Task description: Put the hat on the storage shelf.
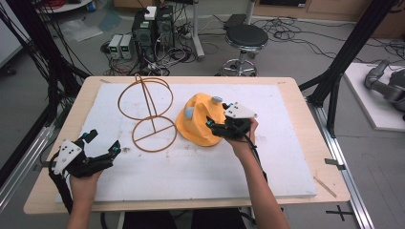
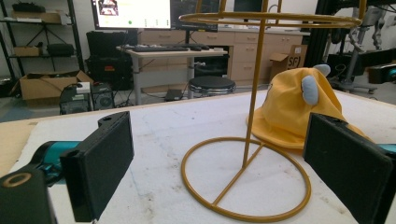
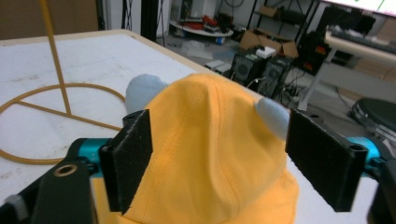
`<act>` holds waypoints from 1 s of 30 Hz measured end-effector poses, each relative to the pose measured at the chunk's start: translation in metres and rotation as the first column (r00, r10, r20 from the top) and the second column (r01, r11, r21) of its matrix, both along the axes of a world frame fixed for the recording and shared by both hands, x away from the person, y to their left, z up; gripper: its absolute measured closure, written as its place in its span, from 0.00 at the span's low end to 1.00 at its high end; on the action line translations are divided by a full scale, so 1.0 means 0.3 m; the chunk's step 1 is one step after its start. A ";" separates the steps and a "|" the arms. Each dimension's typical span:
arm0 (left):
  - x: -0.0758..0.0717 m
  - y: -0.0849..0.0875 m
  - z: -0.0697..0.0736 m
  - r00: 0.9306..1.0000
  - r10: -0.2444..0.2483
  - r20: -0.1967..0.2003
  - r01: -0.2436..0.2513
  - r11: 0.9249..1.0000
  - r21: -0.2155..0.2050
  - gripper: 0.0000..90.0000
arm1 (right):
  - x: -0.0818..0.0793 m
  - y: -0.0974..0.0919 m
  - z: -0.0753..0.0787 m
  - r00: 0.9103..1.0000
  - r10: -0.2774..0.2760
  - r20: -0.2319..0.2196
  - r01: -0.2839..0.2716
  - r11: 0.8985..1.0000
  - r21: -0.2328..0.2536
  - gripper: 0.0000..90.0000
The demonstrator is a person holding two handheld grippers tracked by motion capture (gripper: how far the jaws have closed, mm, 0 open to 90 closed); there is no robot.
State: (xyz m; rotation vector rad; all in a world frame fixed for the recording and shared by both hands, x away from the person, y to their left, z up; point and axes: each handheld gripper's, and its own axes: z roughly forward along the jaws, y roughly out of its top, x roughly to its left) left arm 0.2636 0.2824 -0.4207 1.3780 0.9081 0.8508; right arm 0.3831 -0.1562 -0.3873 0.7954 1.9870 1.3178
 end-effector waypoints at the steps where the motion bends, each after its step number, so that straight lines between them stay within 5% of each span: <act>1: -0.001 0.000 0.001 1.000 0.001 0.002 -0.001 1.000 -0.001 0.10 | 0.005 0.009 -0.006 1.000 0.004 -0.002 -0.004 1.000 -0.010 0.31; 21: -0.012 0.015 -0.001 1.000 0.005 0.002 -0.004 1.000 -0.023 0.10 | 0.096 0.096 -0.079 0.994 -0.082 -0.071 0.074 0.991 -0.110 0.58; 30: -0.014 0.015 -0.003 1.000 -0.006 0.003 0.006 1.000 -0.030 0.10 | 0.102 0.107 -0.093 0.985 -0.138 -0.102 0.121 0.981 -0.154 0.90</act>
